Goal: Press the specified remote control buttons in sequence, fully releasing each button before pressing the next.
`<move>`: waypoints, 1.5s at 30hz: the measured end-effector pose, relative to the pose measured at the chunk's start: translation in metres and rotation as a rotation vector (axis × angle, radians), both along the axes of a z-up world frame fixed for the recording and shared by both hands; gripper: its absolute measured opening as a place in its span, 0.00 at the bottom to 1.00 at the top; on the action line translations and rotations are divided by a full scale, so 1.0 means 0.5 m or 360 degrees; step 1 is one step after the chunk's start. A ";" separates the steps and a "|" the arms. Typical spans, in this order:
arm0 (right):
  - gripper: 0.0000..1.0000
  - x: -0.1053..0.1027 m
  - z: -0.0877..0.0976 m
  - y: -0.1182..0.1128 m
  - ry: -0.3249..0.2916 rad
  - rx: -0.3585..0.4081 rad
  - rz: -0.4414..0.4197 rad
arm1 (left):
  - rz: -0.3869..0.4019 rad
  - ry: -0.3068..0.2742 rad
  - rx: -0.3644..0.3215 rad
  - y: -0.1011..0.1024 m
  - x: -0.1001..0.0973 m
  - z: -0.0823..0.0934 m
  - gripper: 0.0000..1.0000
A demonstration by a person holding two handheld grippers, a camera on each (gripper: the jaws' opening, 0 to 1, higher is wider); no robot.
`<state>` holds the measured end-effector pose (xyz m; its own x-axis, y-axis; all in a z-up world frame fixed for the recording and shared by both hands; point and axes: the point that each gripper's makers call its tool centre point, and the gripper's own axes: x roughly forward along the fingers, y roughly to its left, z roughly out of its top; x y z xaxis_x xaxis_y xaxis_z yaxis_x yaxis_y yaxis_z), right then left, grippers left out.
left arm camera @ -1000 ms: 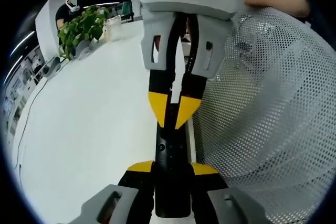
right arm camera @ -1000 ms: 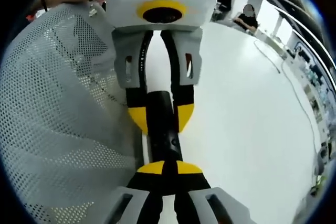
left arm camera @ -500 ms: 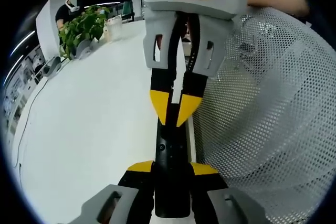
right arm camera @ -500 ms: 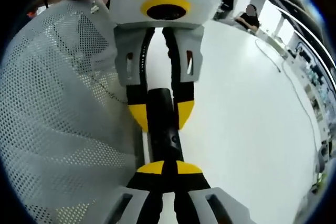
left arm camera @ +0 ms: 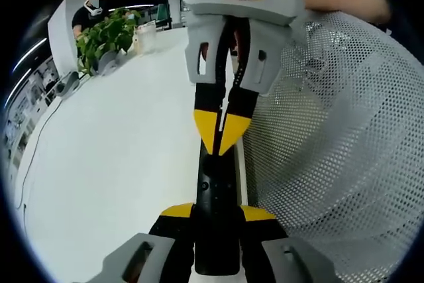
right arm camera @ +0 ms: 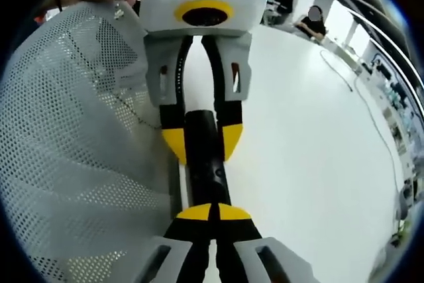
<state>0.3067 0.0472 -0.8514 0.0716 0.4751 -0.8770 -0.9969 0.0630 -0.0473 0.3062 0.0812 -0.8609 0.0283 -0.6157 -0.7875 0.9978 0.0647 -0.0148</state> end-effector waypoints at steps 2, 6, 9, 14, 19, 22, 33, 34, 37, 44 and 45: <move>0.00 0.001 0.000 -0.001 -0.0025 -0.0017 0.0026 | 0.0001 0.0001 -0.0002 0.000 0.000 0.000 0.25; 0.00 0.001 -0.002 -0.001 -0.0036 -0.0030 0.0046 | 0.0006 0.0003 -0.0002 0.000 0.001 0.000 0.25; 0.00 0.001 -0.003 0.001 -0.0072 -0.0049 0.0085 | 0.0010 0.0003 -0.0001 0.000 0.001 0.000 0.25; 0.00 0.004 -0.002 0.002 -0.0036 -0.0022 0.0024 | 0.0012 0.0003 -0.0002 0.000 0.001 -0.001 0.25; 0.00 0.008 0.001 0.003 0.0093 0.0049 -0.0108 | 0.0009 0.0001 -0.0008 -0.001 0.000 0.000 0.25; 0.00 0.009 0.002 0.007 0.0075 0.0049 -0.0095 | 0.0009 0.0001 -0.0009 0.000 0.000 0.001 0.25; 0.00 -0.003 -0.001 0.025 0.0027 0.0028 0.0032 | 0.0012 0.0001 -0.0009 0.000 0.000 0.001 0.25; 0.00 -0.003 -0.002 0.025 0.0025 0.0028 0.0034 | 0.0013 0.0001 -0.0009 0.000 0.000 0.001 0.25; 0.00 -0.002 -0.003 0.025 0.0023 0.0026 0.0030 | 0.0009 0.0000 -0.0008 0.000 0.000 0.000 0.25; 0.00 -0.002 -0.002 0.025 0.0024 0.0023 0.0024 | 0.0013 -0.0001 -0.0008 -0.001 0.000 0.001 0.25; 0.00 -0.002 -0.002 0.025 0.0025 0.0024 0.0025 | 0.0014 -0.0001 -0.0009 -0.001 0.001 0.001 0.25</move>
<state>0.3058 0.0597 -0.8522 0.0503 0.4891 -0.8708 -0.9984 0.0481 -0.0306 0.3065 0.0809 -0.8606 0.0339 -0.6201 -0.7838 0.9972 0.0732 -0.0148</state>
